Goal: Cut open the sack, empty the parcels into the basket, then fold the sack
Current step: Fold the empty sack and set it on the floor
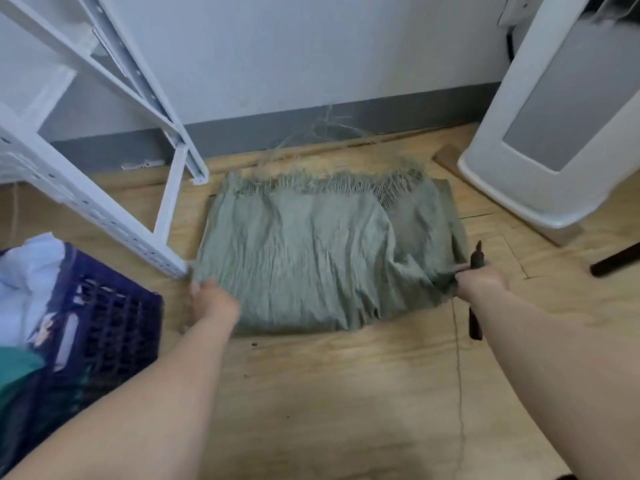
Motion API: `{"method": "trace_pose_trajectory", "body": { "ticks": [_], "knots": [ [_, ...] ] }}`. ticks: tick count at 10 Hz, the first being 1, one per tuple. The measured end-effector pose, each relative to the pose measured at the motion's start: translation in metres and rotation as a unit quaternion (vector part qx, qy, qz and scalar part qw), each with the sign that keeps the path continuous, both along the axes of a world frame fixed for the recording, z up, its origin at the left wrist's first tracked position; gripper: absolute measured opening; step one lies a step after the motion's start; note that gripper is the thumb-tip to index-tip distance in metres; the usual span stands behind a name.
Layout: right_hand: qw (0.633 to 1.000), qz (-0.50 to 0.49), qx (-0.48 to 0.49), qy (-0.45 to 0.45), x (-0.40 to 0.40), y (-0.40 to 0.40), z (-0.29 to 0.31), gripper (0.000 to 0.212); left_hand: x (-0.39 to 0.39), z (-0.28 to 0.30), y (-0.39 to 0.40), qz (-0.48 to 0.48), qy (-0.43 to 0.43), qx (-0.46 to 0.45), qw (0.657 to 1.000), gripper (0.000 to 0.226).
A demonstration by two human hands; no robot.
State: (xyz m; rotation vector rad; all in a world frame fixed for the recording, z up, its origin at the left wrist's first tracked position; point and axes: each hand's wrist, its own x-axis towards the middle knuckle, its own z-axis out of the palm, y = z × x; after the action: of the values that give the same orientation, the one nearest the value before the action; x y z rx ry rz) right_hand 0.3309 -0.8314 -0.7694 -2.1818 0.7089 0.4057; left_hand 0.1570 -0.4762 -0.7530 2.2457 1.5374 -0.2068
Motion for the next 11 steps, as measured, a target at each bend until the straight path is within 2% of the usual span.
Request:
{"method": "trace_pose_trajectory", "body": {
  "ticks": [1,2,3,4,5,6,7,8,9,10,11],
  "knots": [
    [0.997,0.042,0.069,0.022,-0.014,0.020,-0.003,0.010,0.029,-0.011,-0.065,-0.239,-0.031,-0.084,0.967,0.052],
    [0.984,0.098,0.147,0.030,-0.028,0.021,0.008,0.005,0.053,-0.014,-0.134,-0.392,-0.050,-0.145,0.907,0.063],
    [0.976,0.052,0.205,0.057,-0.025,0.004,0.016,0.022,0.075,-0.011,-0.175,-0.473,-0.082,-0.140,0.866,0.076],
    [0.979,0.042,0.142,0.141,-0.022,-0.017,0.012,0.032,0.086,-0.025,-0.191,-0.501,-0.063,-0.114,0.856,0.089],
    [0.970,0.004,0.165,0.178,-0.022,-0.030,0.004,0.024,0.078,-0.046,-0.198,-0.477,-0.035,-0.101,0.872,0.104],
    [0.963,0.006,0.235,0.134,-0.014,-0.042,0.003,0.014,0.064,-0.069,-0.203,-0.459,0.013,-0.103,0.882,0.112],
    [0.993,0.023,0.108,0.045,-0.008,-0.076,-0.006,0.010,0.054,-0.091,-0.198,-0.471,0.144,-0.139,0.859,0.109],
    [0.981,0.008,-0.179,0.076,-0.015,-0.119,-0.026,0.023,0.047,-0.101,-0.193,-0.521,0.255,-0.136,0.803,0.096],
    [0.964,0.029,-0.156,0.212,-0.019,-0.118,-0.049,0.052,0.049,-0.104,-0.197,-0.528,0.212,-0.126,0.813,0.092],
    [0.951,0.078,-0.058,0.294,-0.022,-0.119,-0.064,0.058,0.053,-0.102,-0.209,-0.565,0.177,-0.149,0.792,0.091],
    [0.960,0.023,-0.040,0.275,-0.014,-0.122,-0.061,0.049,0.051,-0.108,-0.212,-0.540,0.180,-0.178,0.803,0.096]
  ]
}}
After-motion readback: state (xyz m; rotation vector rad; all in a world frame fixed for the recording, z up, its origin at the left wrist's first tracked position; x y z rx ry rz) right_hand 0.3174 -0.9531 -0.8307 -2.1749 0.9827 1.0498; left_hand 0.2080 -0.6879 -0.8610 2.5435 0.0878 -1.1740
